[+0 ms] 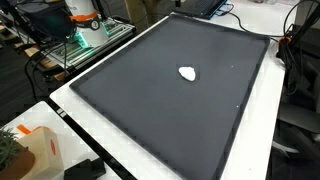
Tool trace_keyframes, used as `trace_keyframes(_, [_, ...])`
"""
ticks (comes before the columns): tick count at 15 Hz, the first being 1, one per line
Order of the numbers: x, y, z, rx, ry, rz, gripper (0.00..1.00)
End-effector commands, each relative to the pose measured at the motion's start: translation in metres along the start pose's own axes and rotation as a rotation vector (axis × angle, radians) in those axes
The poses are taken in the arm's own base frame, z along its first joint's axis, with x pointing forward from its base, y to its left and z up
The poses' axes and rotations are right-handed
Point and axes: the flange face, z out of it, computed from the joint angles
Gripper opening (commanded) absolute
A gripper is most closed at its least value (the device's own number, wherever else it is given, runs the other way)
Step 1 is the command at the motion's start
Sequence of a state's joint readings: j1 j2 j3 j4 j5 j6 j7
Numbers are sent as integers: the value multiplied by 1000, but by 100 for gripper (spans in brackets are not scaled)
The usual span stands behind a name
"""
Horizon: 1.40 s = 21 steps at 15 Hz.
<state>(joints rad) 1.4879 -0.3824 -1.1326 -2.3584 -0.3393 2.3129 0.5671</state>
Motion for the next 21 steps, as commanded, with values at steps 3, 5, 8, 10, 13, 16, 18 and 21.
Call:
trace_keyframes(3, [1, 6, 7, 0, -9, 14, 100])
trace_keyframes(5, [2, 9, 6, 0, -8, 19, 100])
trace_keyframes(8, [-15, 17, -9, 50, -33, 20, 100])
trace_keyframes(10, [-45, 25, -35, 87, -34, -28, 100])
trace_keyframes(13, [-20, 14, -19, 42, -29, 7, 100])
trace_keyframes(16, [-20, 9, -12, 29, -30, 33, 100])
trace_keyframes(18, [-24, 2, -15, 33, -25, 68, 100])
trace_keyframes(21, [-27, -7, -22, 49, -23, 102, 100])
